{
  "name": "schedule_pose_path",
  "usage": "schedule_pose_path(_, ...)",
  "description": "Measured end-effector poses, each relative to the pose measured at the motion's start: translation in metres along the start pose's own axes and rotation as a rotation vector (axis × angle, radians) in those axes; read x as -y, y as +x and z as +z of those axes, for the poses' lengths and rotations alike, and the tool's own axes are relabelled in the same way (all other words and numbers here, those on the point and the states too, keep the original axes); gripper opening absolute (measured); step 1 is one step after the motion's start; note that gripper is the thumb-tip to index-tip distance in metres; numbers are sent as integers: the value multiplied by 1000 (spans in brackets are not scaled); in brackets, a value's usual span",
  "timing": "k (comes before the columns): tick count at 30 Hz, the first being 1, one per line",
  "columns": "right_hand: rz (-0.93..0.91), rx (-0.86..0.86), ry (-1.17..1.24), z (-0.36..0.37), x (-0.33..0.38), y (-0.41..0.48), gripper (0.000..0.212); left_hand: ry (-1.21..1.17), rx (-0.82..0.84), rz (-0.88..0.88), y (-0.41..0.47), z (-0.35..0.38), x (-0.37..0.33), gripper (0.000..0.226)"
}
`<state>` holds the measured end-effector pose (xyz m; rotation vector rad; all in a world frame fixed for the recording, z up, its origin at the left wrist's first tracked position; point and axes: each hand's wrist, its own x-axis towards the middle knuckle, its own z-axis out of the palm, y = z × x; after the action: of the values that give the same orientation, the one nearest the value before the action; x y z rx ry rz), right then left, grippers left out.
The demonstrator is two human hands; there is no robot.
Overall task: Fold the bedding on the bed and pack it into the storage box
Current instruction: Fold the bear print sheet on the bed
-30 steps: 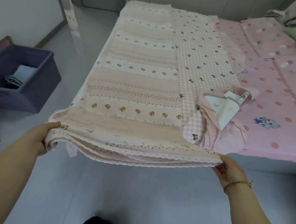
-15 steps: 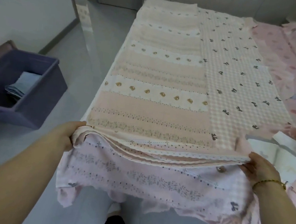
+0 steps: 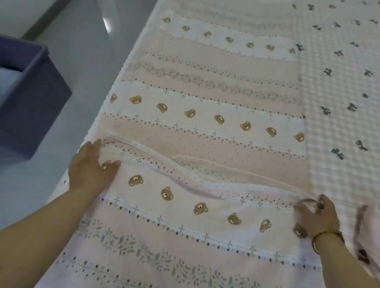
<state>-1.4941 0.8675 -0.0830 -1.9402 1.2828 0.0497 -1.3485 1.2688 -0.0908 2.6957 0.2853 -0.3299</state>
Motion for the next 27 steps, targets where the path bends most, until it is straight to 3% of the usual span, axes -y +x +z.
schedule_pose_path(3, 16, -59, 99, 0, 3, 6, 53, 274, -60, 270, 15, 7, -15, 70)
schedule_pose_path(6, -40, -66, 82, -7, 1, 16, 42, 342, 12, 453, 22, 18, -36, 64)
schedule_pose_path(10, -56, -55, 137, -8, 0, 21, 20, 400, 22, 552, 35, 22, -49, 33)
schedule_pose_path(12, -58, -15, 154, -14, 5, 22, 12, 334, -14, 524, 39, 17, -50, 29)
schedule_pose_path(14, -55, 91, 258, -23, 10, 28, 34, 195, -26, 422, 42, 9, -47, 33)
schedule_pose_path(16, -32, 246, 322, -31, 15, 38, 91, 141, -20, 321, 48, 0, -37, 28)
schedule_pose_path(17, -22, 317, 297, -34, 17, 44, 106, 177, -1, 283, 53, -3, -33, 28)
schedule_pose_path(21, -69, 541, 187, -40, 34, 64, 101, 226, 40, 276, 67, -2, -32, 41)
schedule_pose_path(24, -66, 591, 164, -44, 37, 73, 92, 269, 27, 308, 70, 2, -37, 41)
schedule_pose_path(27, -44, 584, 169, -46, 34, 80, 89, 442, 37, 201, 78, 1, -35, 54)
